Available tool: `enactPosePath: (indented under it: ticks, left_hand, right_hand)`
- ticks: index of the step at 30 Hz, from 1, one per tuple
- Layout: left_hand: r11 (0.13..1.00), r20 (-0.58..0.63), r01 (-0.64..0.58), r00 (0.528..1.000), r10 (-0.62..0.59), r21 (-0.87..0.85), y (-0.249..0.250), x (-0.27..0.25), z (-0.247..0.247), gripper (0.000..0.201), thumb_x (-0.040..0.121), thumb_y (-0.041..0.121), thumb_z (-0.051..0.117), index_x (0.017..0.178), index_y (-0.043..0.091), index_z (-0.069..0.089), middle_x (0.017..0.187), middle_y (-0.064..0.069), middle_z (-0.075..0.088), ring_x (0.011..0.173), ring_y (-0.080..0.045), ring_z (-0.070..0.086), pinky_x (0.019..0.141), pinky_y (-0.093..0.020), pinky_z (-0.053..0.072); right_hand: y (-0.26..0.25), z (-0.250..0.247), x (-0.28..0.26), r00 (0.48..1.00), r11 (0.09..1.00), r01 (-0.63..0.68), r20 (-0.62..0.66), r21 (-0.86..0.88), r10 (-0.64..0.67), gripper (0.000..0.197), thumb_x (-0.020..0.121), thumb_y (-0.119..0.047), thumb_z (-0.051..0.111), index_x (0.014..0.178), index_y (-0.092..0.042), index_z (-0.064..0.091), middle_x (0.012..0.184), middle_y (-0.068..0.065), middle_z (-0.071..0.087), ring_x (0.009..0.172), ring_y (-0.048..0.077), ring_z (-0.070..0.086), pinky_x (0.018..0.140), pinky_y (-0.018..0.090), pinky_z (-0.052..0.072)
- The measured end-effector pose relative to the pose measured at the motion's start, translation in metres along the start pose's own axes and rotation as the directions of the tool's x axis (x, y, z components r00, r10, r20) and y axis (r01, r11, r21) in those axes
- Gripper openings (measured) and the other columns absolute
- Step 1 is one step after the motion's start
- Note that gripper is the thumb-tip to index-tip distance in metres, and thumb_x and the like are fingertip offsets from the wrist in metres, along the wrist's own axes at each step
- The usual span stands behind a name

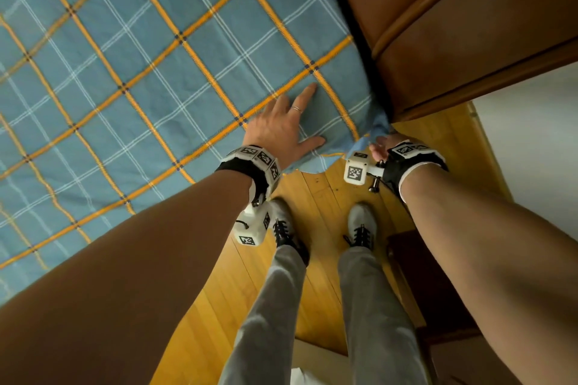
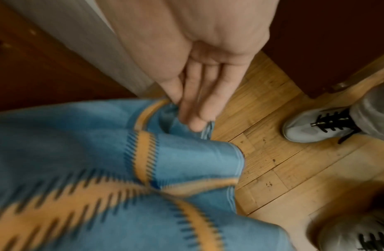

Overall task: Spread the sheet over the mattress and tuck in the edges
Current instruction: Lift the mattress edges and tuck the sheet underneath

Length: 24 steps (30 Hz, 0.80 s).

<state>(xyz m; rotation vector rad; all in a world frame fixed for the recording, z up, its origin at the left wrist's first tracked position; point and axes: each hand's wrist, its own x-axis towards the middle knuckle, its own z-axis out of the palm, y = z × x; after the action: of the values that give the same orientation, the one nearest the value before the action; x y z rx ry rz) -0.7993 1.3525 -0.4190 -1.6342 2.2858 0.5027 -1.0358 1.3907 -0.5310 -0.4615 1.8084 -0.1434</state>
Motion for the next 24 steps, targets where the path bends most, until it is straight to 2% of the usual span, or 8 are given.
enactPosePath:
  ticks: [3,7,12,13,15,18,21,24]
  left_hand:
    - [0.993,0.017,0.070,0.997,-0.069,-0.097,0.005,-0.005,-0.008,0.084,0.079,0.071,0.054,0.142,0.022,0.029,0.123,-0.003,0.055,0.113,-0.027,0.055,0.088,-0.042,0.050]
    - [0.987,0.012,0.089,0.996,-0.088,-0.133,0.021,-0.025,-0.019,0.042,0.092,0.060,0.040,0.101,0.020,0.051,0.082,0.001,0.064,0.075,-0.024,0.062,0.064,-0.033,0.049]
    - [0.888,0.233,0.280,0.951,-0.205,-0.364,0.044,-0.068,0.010,0.033,0.095,0.042,0.042,0.081,0.020,0.062,0.064,0.002,0.060,0.061,-0.023,0.060,0.057,-0.026,0.046]
    - [0.717,0.358,0.422,0.899,-0.252,-0.555,0.047,-0.073,0.025,0.029,0.095,0.036,0.046,0.091,0.017,0.067,0.067,-0.001,0.063,0.059,-0.021,0.061,0.056,-0.027,0.051]
    - [0.018,0.640,0.655,0.744,-0.194,-0.756,0.053,-0.077,0.055,0.032,0.099,0.023,0.046,0.117,0.003,0.064,0.074,-0.007,0.065,0.057,-0.019,0.063,0.054,-0.026,0.051]
    - [-0.678,0.709,0.448,0.689,-0.154,-0.583,0.055,-0.065,0.106,0.039,0.102,0.021,0.038,0.134,0.003,0.052,0.115,-0.012,0.065,0.099,-0.027,0.065,0.086,-0.036,0.052]
    - [-0.945,0.682,0.065,0.708,-0.183,-0.321,0.047,-0.045,0.145,0.042,0.104,0.025,0.026,0.138,0.007,0.043,0.146,-0.014,0.046,0.134,-0.032,0.045,0.109,-0.043,0.038]
    - [-0.988,0.668,-0.120,0.728,-0.151,-0.093,0.038,-0.033,0.169,0.048,0.101,0.032,0.029,0.131,-0.001,0.046,0.144,-0.019,0.046,0.136,-0.033,0.042,0.114,-0.044,0.031]
  right_hand:
    - [-0.005,-0.005,-0.028,0.990,0.952,-0.130,0.089,0.278,0.109,0.052,0.098,-0.033,0.041,0.144,-0.008,0.038,0.143,0.004,0.044,0.131,0.026,0.048,0.077,0.023,0.052]
    - [0.002,-0.019,-0.048,0.992,0.961,-0.096,-0.054,0.258,0.114,0.052,0.094,-0.021,0.055,0.142,-0.008,0.041,0.145,0.012,0.045,0.128,0.032,0.049,0.099,0.040,0.048]
    - [-0.005,-0.031,-0.061,0.985,0.983,0.060,-0.171,0.173,-0.030,0.051,0.092,-0.022,0.062,0.140,-0.010,0.050,0.140,0.007,0.053,0.125,0.026,0.052,0.089,0.026,0.038]
    - [-0.008,-0.027,-0.062,0.988,0.978,0.079,-0.147,0.195,-0.050,0.047,0.093,-0.022,0.060,0.137,-0.008,0.053,0.139,0.009,0.055,0.123,0.026,0.053,0.090,0.026,0.038]
    - [-0.010,-0.015,-0.053,0.987,0.961,0.100,-0.150,0.260,-0.062,0.035,0.096,-0.017,0.056,0.125,0.000,0.061,0.120,0.010,0.067,0.105,0.020,0.063,0.087,0.026,0.040]
    - [-0.009,0.007,-0.028,0.996,0.882,0.083,-0.071,0.464,-0.056,0.020,0.100,-0.009,0.046,0.097,-0.001,0.064,0.075,-0.003,0.071,0.067,0.007,0.066,0.075,0.029,0.047]
    - [-0.007,0.024,-0.003,0.998,0.854,0.063,-0.033,0.517,-0.053,0.026,0.102,-0.020,0.042,0.086,-0.012,0.060,0.081,0.001,0.063,0.072,0.016,0.060,0.071,0.034,0.054]
    - [0.011,0.026,0.046,0.994,0.923,0.096,0.018,0.374,-0.110,0.024,0.093,-0.036,0.046,0.098,-0.022,0.064,0.095,-0.003,0.064,0.095,0.020,0.060,0.103,0.048,0.046]
